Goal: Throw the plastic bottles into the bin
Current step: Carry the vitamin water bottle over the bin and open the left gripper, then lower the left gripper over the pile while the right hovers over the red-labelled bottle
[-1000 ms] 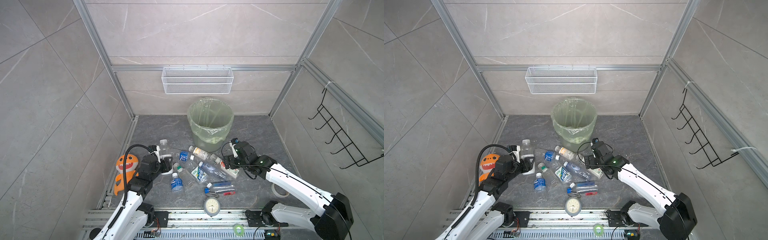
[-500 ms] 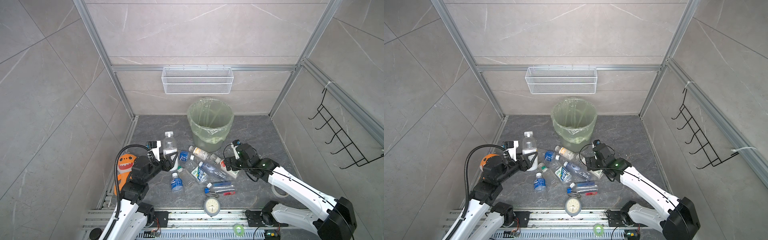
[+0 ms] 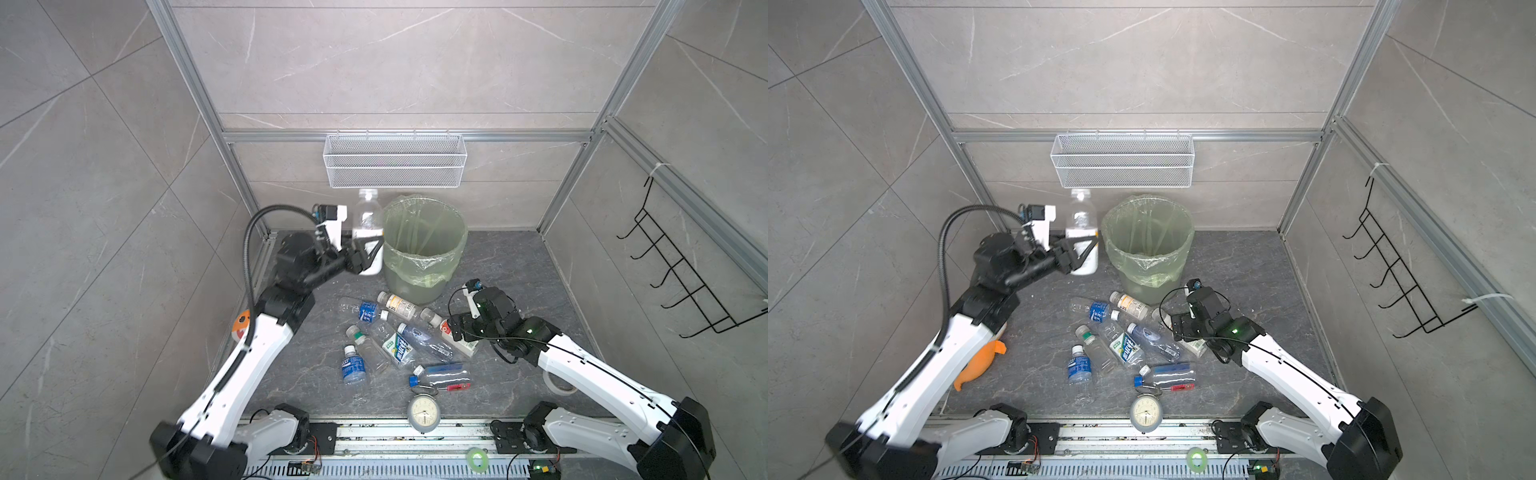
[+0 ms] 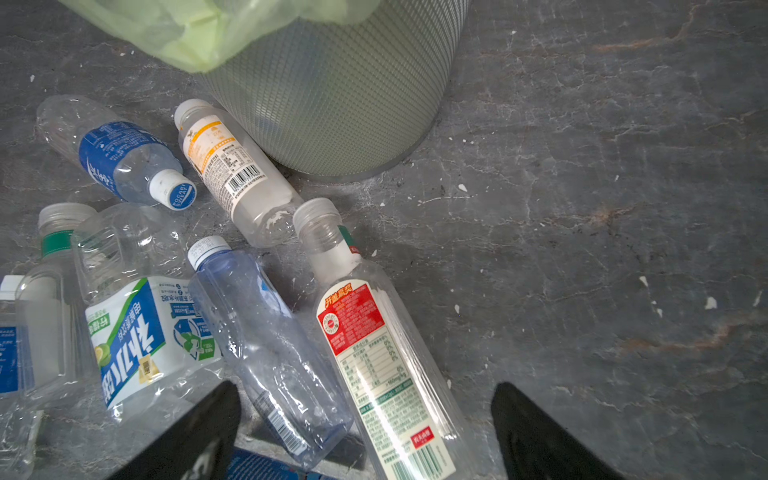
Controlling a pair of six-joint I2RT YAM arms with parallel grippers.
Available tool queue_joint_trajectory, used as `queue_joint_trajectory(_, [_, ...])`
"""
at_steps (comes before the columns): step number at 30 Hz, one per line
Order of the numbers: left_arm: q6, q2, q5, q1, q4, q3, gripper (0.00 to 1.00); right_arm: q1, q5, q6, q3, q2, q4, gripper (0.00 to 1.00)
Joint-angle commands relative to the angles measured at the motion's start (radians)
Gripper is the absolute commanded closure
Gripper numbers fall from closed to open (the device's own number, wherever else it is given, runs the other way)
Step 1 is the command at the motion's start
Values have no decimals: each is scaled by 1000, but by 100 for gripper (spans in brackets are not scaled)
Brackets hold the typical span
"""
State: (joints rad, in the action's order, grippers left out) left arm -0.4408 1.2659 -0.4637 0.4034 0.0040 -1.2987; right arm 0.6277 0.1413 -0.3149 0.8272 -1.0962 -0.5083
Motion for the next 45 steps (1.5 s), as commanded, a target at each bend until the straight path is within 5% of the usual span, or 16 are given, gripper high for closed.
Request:
queue_joint_trajectory(1, [-4,212,-84,12,57,-227,36,1,0,-20,4,27,12,3])
queue_joint_trajectory(3, [-47,367,-146,11,24,-400,24,1,-4,-34,-10,39,18,2])
queue_joint_trajectory(4, [-67,442,-178,11,-13,-493,2,1,-5,-39,-17,43,19,1])
queue_joint_trajectory(5, [-75,492,-180,12,-68,-560,0,1,-1,-45,-25,49,18,1])
queue_joint_trajectory(11, [7,393,-30,12,-61,-462,0,1,5,-49,-42,90,7,0])
queue_joint_trajectory(22, [74,228,29,5,-142,-303,0,1,7,-18,-33,-4,-18,1])
queue_joint_trajectory(45, [-13,-219,265,-50,-169,379,1,-38,-38,20,29,-248,-46,0])
